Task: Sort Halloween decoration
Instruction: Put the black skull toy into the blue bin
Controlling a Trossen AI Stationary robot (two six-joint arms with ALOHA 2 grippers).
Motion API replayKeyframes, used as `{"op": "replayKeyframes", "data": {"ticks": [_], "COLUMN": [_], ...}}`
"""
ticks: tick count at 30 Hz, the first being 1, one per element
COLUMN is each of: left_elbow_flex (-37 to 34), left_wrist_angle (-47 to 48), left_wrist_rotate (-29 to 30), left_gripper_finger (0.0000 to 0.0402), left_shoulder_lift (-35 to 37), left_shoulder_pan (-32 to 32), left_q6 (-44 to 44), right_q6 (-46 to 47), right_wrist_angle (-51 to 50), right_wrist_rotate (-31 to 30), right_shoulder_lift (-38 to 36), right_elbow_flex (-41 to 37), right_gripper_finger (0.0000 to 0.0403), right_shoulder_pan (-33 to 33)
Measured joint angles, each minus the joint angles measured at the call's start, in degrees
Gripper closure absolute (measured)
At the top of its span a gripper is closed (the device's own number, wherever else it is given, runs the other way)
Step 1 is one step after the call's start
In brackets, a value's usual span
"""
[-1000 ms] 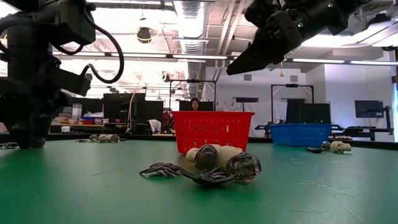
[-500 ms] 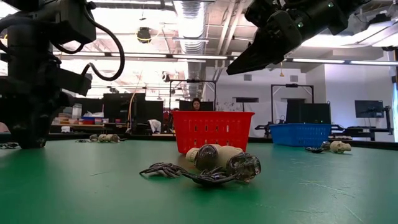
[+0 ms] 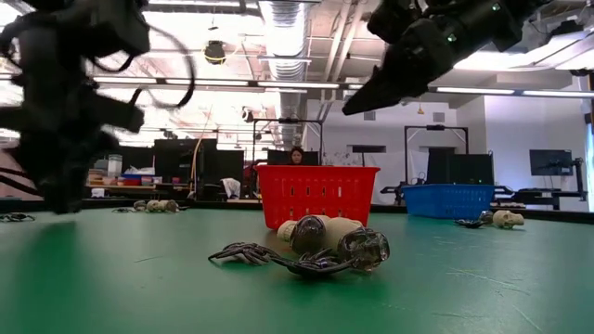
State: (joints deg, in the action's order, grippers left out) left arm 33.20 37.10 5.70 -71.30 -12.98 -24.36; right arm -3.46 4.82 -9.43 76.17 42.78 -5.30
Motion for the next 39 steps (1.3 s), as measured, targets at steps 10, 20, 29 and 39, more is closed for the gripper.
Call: {"op": "replayKeyframes", "data": {"ticks": [10,20,29,39], "left_elbow_flex": [6.41,18.64,54.54,82.19], "left_wrist_angle": [-31.32,-75.49,-70.98,-58.73], "left_wrist_rotate": [6.5,-8.26,-14.32,-18.11], "left_gripper_finger": [0.0325,0.032,0.032,0.0319], "left_shoulder_lift": [-1.32,-27.25,-56.38,-73.45], "left_shoulder_pan": [4.96,23.1,31.05,32.51], "left_q6": [17.63,31.06,25.53,20.57], "right_q6": [4.68,11.72,12.94,15.42], "right_wrist_angle": [-22.54,-29.09,-33.01,-36.48], "right_wrist_rotate": [-4.71,-21.13,-33.69,-49.07], "right_shoulder_lift": [-13.12,-25.56,-31.12,-32.96], "right_elbow_flex": [0.0,0.0,-0.02,-0.73], "right_gripper_finger": [0.0209,0.0209,0.0209,0.0209], "right_shoulder_pan": [0.0,-2.64,-8.68,-14.29]}}
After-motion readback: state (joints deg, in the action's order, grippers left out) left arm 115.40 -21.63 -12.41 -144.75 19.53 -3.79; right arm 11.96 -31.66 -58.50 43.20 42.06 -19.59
